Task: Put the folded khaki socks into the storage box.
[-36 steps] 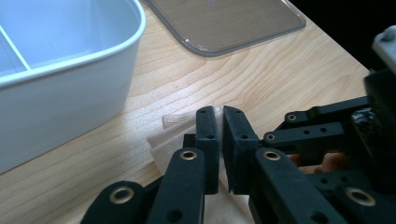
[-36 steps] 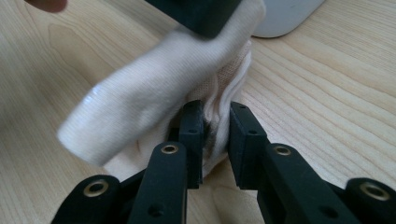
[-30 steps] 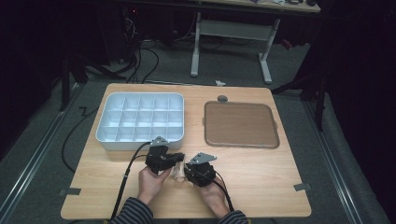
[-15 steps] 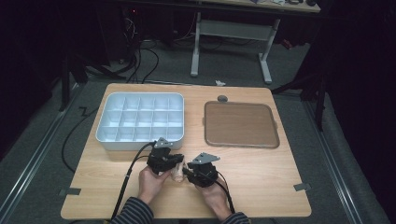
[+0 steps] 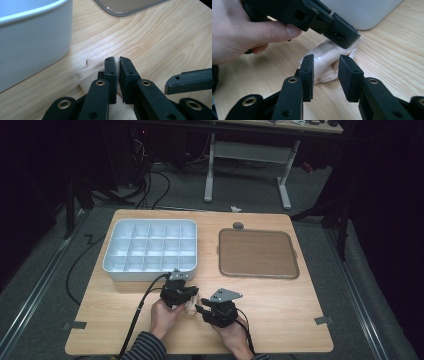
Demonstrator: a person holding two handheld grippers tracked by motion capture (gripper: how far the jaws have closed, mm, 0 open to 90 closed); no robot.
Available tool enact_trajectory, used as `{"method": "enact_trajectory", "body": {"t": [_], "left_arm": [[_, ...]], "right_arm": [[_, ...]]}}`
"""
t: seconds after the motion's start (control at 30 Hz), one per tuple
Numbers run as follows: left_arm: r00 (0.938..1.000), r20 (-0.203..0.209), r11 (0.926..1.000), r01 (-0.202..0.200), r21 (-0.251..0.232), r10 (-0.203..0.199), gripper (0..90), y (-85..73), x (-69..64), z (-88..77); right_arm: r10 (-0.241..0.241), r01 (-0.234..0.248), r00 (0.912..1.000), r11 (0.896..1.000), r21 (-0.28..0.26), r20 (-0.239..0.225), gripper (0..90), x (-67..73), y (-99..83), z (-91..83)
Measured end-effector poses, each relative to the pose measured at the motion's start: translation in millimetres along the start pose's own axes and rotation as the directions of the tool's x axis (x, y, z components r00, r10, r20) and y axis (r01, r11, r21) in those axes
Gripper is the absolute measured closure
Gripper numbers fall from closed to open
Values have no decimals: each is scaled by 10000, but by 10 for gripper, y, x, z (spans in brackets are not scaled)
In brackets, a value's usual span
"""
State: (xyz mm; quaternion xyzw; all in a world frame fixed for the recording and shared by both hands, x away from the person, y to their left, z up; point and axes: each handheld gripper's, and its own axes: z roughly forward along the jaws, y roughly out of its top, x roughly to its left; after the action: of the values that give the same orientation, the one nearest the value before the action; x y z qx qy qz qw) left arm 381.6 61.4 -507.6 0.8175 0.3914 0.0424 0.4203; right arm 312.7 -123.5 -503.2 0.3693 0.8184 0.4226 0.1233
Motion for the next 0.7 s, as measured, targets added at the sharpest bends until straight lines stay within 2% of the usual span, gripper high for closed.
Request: {"method": "enact_trajectory", "body": {"t": [0.2, 0.33, 0.4, 0.6, 0.7], "left_arm": [[10000, 7, 10000, -1, 54, 1, 851, -2, 4, 8], [10000, 25, 10000, -5, 14, 5, 851, -6, 5, 14], [10000, 40, 10000, -5, 11, 5, 850, -10, 4, 23], [9999, 109, 10000, -5, 57, 5, 850, -9, 16, 25], [9999, 151, 10000, 25, 44, -25, 850, -8, 17, 27]], "right_arm": [[-161, 161, 9998, 9999, 32, -147, 640, 48, 19, 24], [-230, 238, 9994, 9993, 291, -256, 651, 63, 12, 86], [-289, 303, 9992, 9979, 573, -261, 679, 57, 0, 137], [-491, 503, 9986, 9964, 680, -181, 829, 53, -36, 173], [-634, 638, 9979, 9954, 716, -92, 853, 56, -55, 171]]}}
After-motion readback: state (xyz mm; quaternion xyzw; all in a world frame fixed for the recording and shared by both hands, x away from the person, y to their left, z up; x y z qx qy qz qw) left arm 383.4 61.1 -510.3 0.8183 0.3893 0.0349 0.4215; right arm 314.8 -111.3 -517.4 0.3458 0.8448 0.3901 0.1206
